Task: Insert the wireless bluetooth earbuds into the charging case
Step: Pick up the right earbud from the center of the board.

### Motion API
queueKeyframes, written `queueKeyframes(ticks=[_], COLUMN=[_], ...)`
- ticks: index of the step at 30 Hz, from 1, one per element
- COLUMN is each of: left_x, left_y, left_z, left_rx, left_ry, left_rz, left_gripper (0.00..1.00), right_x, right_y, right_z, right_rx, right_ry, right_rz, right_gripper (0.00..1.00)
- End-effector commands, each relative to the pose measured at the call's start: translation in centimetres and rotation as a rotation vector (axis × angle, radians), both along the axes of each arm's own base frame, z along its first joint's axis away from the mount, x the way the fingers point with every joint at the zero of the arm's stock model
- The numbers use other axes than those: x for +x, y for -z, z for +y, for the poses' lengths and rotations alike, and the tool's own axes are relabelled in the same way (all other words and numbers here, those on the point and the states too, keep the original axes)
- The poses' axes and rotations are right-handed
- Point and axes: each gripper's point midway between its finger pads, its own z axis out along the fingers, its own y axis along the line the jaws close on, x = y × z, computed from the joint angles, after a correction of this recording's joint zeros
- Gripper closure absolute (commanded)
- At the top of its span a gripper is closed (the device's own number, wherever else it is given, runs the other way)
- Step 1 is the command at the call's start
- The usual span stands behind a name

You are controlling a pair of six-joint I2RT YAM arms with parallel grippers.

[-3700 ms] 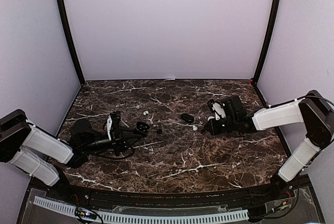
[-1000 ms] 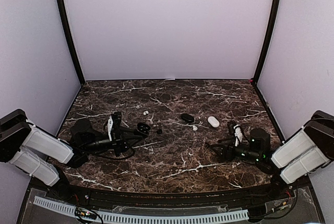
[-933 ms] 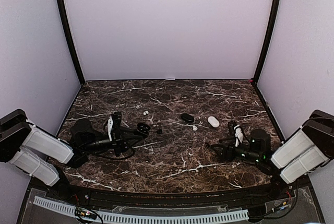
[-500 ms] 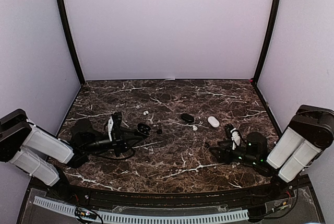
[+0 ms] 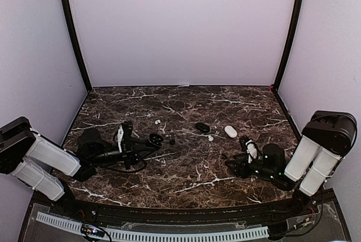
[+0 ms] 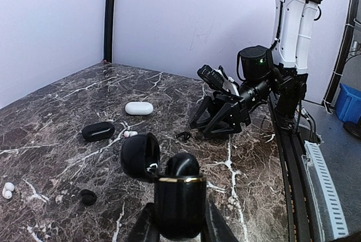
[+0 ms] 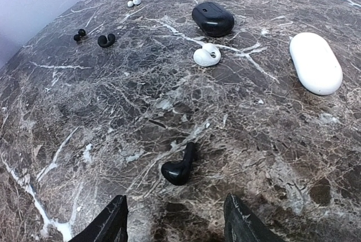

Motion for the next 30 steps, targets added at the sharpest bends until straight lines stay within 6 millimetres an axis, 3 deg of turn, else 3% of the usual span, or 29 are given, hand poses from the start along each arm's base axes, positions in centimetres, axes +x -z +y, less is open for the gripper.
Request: queueKeyframes(ticks=[1, 16, 24, 30], left_x=[-0.4, -0.5, -0.4, -0.4], left_y=[-0.1, -0.4, -0.3, -0.3], left_z=[-0.3, -0.2, -0.1, -0.1], left_rx=[-0.007, -0.011, -0.008, -0.007], left_ry=[0.026, 0.025, 0.018, 0.017], left_rz=[0.001, -0.008, -0.01, -0.011], left_gripper=[0.91, 0.91, 0.91, 0.91], right_x=[0.7, 1.9, 2.1, 2.2], right_y=[-0.6, 1.0, 2.7, 2.7], right_z=[0.4, 1.8, 1.2, 1.3], right_rx=[-0.001, -0.133, -0.189, -0.207], right_ry=[0.008, 0.033, 0.073, 0.084], right_rz=[-0.04, -0.065, -0.038, -0.058], right_gripper=[0.43, 0.45, 0.6, 0.69])
